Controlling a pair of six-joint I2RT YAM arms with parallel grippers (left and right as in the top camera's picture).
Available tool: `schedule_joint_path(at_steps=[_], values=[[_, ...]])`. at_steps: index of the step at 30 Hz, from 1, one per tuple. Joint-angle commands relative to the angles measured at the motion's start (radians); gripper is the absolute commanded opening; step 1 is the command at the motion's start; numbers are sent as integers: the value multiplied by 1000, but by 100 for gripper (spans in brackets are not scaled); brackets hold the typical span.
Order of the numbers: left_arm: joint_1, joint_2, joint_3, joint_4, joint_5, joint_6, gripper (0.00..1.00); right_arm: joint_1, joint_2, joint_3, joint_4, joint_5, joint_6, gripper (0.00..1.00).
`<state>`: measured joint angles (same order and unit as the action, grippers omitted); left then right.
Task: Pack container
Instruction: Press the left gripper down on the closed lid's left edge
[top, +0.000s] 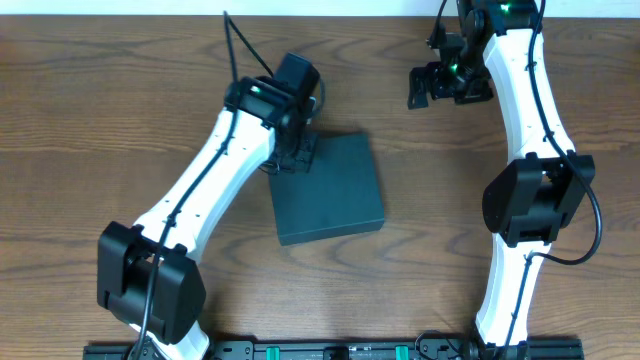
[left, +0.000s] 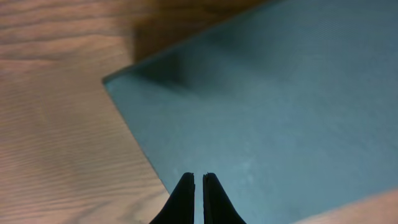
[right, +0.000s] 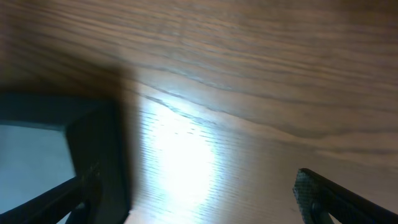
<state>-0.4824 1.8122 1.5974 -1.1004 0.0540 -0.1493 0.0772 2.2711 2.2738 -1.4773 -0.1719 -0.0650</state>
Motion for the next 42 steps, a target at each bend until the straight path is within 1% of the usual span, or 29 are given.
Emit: schedule_joint_path(at_steps=[1, 5, 6, 7, 11, 12, 17, 42], values=[[0, 12, -12, 8, -118, -66, 6, 16, -1, 20, -12, 71, 5, 99], [0, 12, -12, 13, -118, -70, 7, 38, -1, 20, -16, 87, 5, 99], [1, 12, -12, 14, -118, -70, 29, 45, -1, 20, -15, 93, 4, 99], [1, 12, -12, 14, -118, -70, 45, 50, -1, 20, -14, 95, 4, 99], [1, 12, -12, 15, -118, -70, 94, 67, -1, 20, -6, 97, 4, 99], [1, 11, -11, 19, -118, -70, 99, 69, -1, 20, -3, 97, 4, 99], [6, 11, -11, 51, -119, -70, 99, 72, -1, 20, 7, 97, 4, 99], [13, 11, -11, 52, -119, -70, 99, 72, -1, 20, 8, 97, 4, 99]])
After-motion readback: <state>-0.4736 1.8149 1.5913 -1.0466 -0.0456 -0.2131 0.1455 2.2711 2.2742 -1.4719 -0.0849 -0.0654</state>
